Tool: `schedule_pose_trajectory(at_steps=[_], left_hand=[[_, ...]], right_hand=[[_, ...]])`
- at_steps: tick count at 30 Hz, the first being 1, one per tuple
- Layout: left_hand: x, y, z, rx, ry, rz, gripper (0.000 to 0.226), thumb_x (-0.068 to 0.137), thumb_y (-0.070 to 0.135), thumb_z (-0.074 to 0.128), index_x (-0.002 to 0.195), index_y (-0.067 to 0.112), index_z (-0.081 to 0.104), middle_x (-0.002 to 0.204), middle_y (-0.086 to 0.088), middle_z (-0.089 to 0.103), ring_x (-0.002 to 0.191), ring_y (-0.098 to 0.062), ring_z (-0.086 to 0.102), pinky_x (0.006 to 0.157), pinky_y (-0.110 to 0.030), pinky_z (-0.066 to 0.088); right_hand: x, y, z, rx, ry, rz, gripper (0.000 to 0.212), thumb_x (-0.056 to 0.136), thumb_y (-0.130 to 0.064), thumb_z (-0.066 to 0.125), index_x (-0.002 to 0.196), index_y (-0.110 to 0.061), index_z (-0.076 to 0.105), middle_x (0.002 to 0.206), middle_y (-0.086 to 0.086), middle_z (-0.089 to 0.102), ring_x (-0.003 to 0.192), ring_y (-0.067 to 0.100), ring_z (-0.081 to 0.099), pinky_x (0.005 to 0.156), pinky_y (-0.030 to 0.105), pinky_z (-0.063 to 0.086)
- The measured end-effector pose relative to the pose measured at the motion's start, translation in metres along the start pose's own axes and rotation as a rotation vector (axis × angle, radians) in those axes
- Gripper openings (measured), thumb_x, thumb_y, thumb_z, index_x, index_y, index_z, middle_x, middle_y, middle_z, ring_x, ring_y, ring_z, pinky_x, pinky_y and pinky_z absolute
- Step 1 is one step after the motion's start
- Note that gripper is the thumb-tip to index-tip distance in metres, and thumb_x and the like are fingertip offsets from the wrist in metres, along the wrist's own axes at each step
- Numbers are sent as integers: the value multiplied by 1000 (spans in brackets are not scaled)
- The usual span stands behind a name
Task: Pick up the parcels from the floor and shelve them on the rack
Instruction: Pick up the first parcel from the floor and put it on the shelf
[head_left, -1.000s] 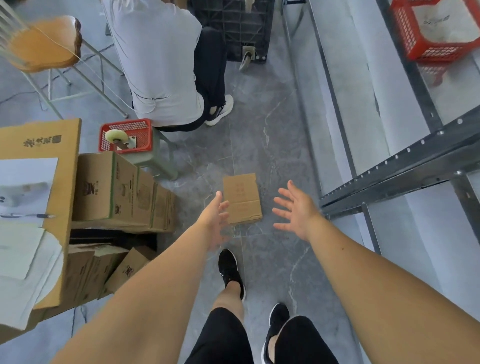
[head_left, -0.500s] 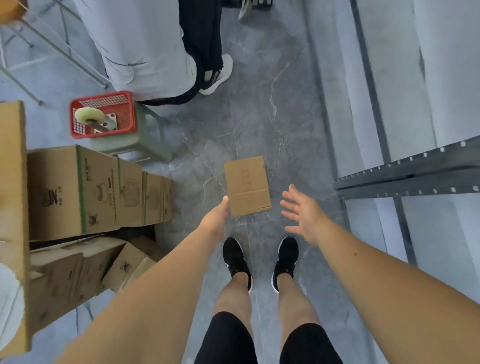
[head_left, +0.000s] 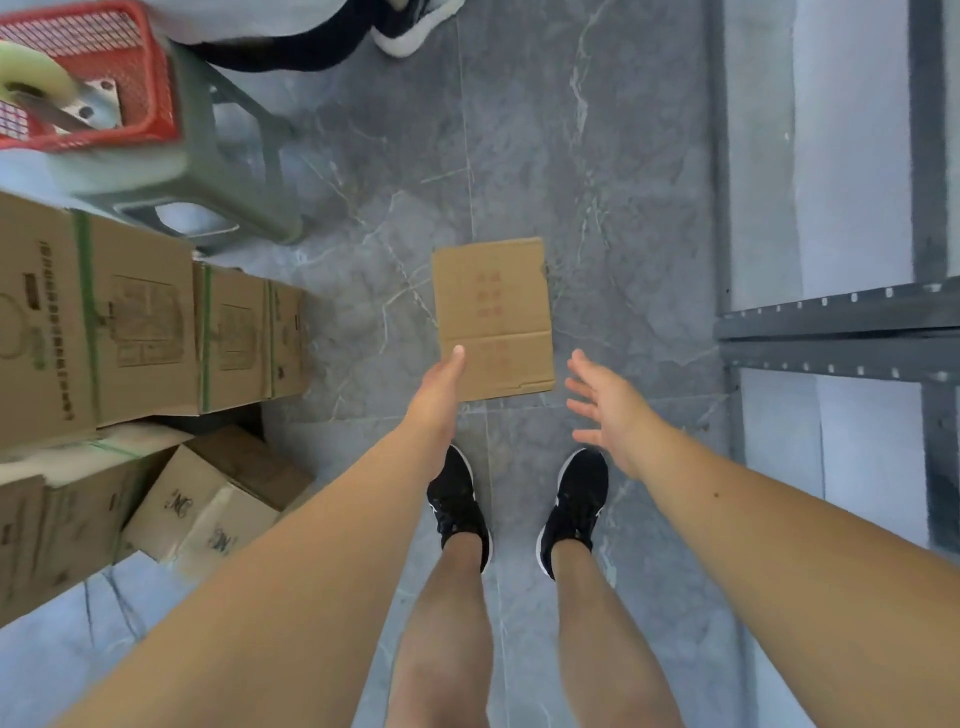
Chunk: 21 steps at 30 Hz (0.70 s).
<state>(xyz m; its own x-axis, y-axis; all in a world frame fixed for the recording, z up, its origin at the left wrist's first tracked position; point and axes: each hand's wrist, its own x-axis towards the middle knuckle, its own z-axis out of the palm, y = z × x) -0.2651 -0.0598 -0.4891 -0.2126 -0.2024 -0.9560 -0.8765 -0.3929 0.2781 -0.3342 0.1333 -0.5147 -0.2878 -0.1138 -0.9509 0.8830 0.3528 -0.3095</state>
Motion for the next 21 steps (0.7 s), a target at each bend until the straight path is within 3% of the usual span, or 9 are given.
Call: schedule_pose_trajectory(at_steps=[7, 9, 14, 21], left_hand=[[71, -1, 4, -98, 160, 62, 73, 109, 57, 47, 172, 35, 16, 181, 2, 19, 166, -27, 21, 130, -48, 20], [87, -1, 3, -113, 186, 67, 74, 109, 57, 48, 172, 36, 16, 180, 1, 20, 165, -28, 23, 130, -48, 22], [127, -11, 0, -125, 189, 64, 76, 107, 61, 47, 172, 36, 16, 180, 1, 20, 165, -29, 24, 129, -49, 24], [172, -19, -5, -74, 139, 73, 72, 106, 69, 40, 169, 36, 29, 174, 4, 37, 159, -26, 34, 130, -56, 27]], right_hand=[[69, 4, 6, 9, 84, -82, 56, 103, -56, 52, 151, -30, 47, 160, -5, 45, 148, 21, 41, 118, 52, 36], [86, 4, 7, -17, 86, -121, 61, 103, -54, 53, 157, -25, 43, 163, -5, 41, 150, 20, 38, 119, 48, 32], [125, 5, 8, -80, 53, -198, 70, 105, -55, 48, 164, -25, 29, 169, -4, 33, 154, 18, 31, 124, 47, 26], [169, 3, 10, -65, 80, -241, 71, 103, -58, 50, 164, -27, 31, 165, -4, 41, 150, 18, 38, 124, 54, 31]])
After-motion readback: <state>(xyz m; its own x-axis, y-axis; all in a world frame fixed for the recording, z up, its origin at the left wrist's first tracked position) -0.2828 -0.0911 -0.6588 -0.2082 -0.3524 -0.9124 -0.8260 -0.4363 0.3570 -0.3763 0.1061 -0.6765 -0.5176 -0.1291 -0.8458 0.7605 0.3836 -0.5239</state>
